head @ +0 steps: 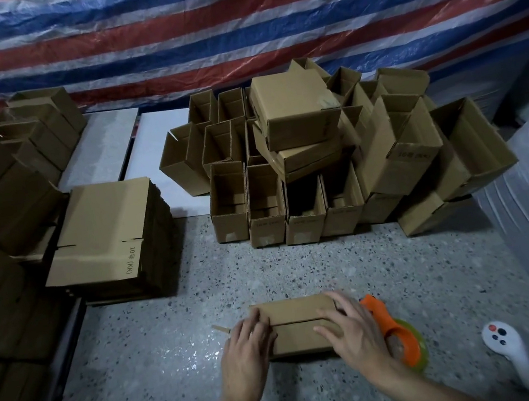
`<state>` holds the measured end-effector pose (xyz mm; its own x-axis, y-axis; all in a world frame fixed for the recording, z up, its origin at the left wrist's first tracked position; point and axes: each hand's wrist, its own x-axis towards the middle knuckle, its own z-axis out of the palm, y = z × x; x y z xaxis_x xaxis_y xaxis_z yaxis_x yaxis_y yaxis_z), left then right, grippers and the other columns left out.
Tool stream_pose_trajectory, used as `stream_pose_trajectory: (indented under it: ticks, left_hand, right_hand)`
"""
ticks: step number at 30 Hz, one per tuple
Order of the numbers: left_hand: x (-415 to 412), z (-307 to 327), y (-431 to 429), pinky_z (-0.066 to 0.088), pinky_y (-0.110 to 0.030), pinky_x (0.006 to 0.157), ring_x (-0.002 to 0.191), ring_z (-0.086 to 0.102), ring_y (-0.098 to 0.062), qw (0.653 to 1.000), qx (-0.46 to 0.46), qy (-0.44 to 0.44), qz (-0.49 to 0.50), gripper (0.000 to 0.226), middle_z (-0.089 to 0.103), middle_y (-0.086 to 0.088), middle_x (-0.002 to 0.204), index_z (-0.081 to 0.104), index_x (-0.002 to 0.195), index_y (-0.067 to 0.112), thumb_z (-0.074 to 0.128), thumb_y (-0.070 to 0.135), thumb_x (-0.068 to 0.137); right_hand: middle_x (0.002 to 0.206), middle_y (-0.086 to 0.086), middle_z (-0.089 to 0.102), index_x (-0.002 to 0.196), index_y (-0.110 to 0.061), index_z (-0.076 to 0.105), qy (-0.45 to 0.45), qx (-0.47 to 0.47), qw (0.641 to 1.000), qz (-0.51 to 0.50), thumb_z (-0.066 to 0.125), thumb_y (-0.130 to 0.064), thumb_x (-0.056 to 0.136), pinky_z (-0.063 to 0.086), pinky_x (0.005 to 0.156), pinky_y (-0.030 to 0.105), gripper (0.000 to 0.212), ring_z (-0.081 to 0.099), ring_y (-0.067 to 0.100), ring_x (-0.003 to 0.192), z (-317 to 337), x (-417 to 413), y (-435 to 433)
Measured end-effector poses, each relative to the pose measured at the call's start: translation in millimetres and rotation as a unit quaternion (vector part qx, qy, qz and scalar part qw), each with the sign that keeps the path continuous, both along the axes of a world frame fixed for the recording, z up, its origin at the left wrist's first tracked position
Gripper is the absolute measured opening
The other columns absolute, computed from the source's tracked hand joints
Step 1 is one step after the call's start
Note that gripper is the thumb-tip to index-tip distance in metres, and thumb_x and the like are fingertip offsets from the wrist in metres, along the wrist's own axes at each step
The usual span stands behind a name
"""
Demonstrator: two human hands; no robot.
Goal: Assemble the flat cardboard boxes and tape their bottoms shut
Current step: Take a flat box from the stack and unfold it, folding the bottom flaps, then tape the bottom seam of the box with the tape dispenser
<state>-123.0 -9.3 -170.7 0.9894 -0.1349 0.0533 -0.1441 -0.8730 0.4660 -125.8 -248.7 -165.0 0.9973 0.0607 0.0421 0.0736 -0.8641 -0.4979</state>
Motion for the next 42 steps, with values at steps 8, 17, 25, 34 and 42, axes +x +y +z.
stream_pose_trajectory:
  ticks: [8, 17, 25, 34, 42]
  left_hand:
    - [-19.8, -8.2, 11.2, 0.045, -0.031, 0.106, 0.142, 0.036, -0.011, 0.994, 0.033, 0.085, -0.066, 0.095, 0.009, 0.013, 0.167, 0.017, 0.159, 0.036, 0.064, 0.065, 0.082]
    - [-14.6, -12.5, 13.8, 0.059, -0.033, 0.084, 0.111, 0.067, -0.018, 0.995, 0.041, 0.041, -0.083, 0.106, 0.037, -0.004, 0.159, 0.039, 0.152, 0.019, 0.094, 0.031, 0.062]
    - [-16.0, -10.5, 13.7, 0.047, -0.031, 0.096, 0.117, 0.058, -0.016, 0.988, 0.079, 0.103, -0.083, 0.083, -0.019, 0.014, 0.164, -0.003, 0.159, 0.037, 0.052, 0.044, 0.096]
    - [-18.2, -4.8, 15.5, 0.056, -0.035, 0.085, 0.109, 0.062, -0.015, 0.990, 0.032, 0.131, -0.050, 0.087, -0.029, 0.030, 0.157, -0.018, 0.151, 0.050, 0.049, 0.041, 0.097]
    - [-16.9, 4.9, 13.3, 0.054, -0.034, 0.086, 0.114, 0.055, -0.014, 0.985, 0.007, 0.165, -0.041, 0.083, -0.031, 0.035, 0.153, -0.009, 0.155, 0.049, 0.049, 0.040, 0.097]
  right_hand:
    - [0.156, -0.006, 0.040, 0.126, -0.028, 0.069, 0.017, 0.039, 0.999, -0.004, 0.071, -0.037, 0.091, 0.038, 0.114, 0.045, 0.036, 0.039, 0.020, 0.143, -5.4, -6.3, 0.9]
    - [0.091, 0.004, 0.061, 0.107, -0.017, 0.047, 0.193, 0.009, 0.941, -0.279, 0.068, -0.030, 0.090, 0.055, 0.061, 0.034, 0.030, 0.059, 0.013, 0.071, -28.7, -25.8, -56.7]
    - [0.115, -0.002, 0.062, 0.150, -0.026, 0.033, 0.267, -0.032, 0.942, -0.203, 0.077, -0.024, 0.082, 0.055, 0.085, 0.034, 0.081, 0.065, 0.020, 0.099, -66.0, -36.5, -66.0]
    - [0.097, 0.006, 0.069, 0.122, -0.013, 0.058, 0.218, 0.017, 0.960, -0.173, 0.064, -0.028, 0.097, 0.042, 0.065, 0.031, 0.030, 0.060, 0.020, 0.078, -9.7, -3.5, -67.2]
    - [0.055, 0.009, 0.065, 0.068, -0.013, 0.070, 0.084, 0.296, 0.942, -0.132, 0.067, -0.063, 0.070, 0.041, 0.045, 0.028, 0.050, 0.060, 0.023, 0.048, 116.6, 52.3, -31.1]
